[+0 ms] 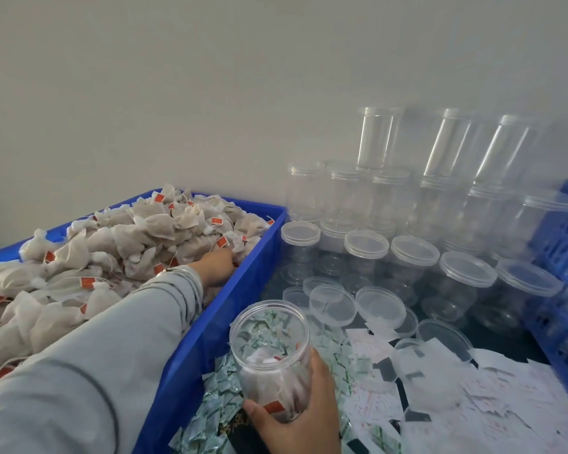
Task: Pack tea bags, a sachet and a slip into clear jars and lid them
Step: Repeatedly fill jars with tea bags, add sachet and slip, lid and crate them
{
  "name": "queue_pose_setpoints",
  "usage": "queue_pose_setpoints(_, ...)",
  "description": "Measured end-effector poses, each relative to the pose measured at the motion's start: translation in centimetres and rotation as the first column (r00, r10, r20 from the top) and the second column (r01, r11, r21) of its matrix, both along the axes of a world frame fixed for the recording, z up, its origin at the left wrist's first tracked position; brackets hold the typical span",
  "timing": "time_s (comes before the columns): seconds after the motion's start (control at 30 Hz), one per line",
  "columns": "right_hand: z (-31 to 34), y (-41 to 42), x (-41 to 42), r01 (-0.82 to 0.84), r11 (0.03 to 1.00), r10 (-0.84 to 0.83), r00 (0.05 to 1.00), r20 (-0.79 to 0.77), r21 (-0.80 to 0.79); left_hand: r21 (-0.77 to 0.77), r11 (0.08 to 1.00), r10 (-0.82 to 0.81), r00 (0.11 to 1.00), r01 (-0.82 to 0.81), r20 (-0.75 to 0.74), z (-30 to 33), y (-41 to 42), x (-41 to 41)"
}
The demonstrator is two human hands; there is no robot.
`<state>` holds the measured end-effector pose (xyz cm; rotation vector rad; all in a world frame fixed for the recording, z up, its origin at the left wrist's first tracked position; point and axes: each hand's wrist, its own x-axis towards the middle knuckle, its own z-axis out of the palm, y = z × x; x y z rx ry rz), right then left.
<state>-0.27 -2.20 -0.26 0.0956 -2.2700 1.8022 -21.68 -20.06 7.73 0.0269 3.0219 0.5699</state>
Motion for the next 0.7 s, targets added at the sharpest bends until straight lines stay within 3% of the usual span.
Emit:
queue_pose_setpoints(0.1, -0.2, -0.2, 0.2, -0.004, 1.000, 0.004, 1.000, -0.006, -0.011, 0.237, 0.968, 0.101, 0.991, -0.079, -0.084, 0.3, -0.6, 0.3)
queue_pose_setpoints(0.17, -0.3, -0.3, 0.2, -0.004, 1.000, 0.004, 1.000, -0.012, -0.014, 0.453, 0.876, 0.238, 0.965, -0.165, -0.108, 0.6, -1.0, 1.1)
queue_pose_setpoints(0.3, -0.4, -0.1, 0.0, -0.015, 0.999, 0.015, 1.000, -0.007, -0.042, 0.849, 0.478, 0.325, 0.943, -0.224, 0.067, 1.6, -1.8, 2.8)
queue_pose_setpoints(0.47, -0.8, 0.3, -0.4, -0.036, 0.996, 0.035, 0.999, -0.019, -0.077, 0.973, 0.099, 0.178, 0.965, -0.210, 0.191, 3.4, -1.6, 5.9)
queue_pose_setpoints(0.57, -1.0, 0.1, -0.5, -0.017, 0.997, 0.015, 1.000, -0.028, -0.075, 0.978, 0.037, 0.080, 0.977, -0.203, 0.200, 4.4, -0.9, 8.6)
queue_pose_setpoints(0.7, -1.0, 0.1, -0.4, -0.003, 0.998, 0.002, 1.000, -0.014, -0.059, 0.989, 0.132, -0.157, 0.984, -0.067, 0.088, 5.6, 0.9, 12.1)
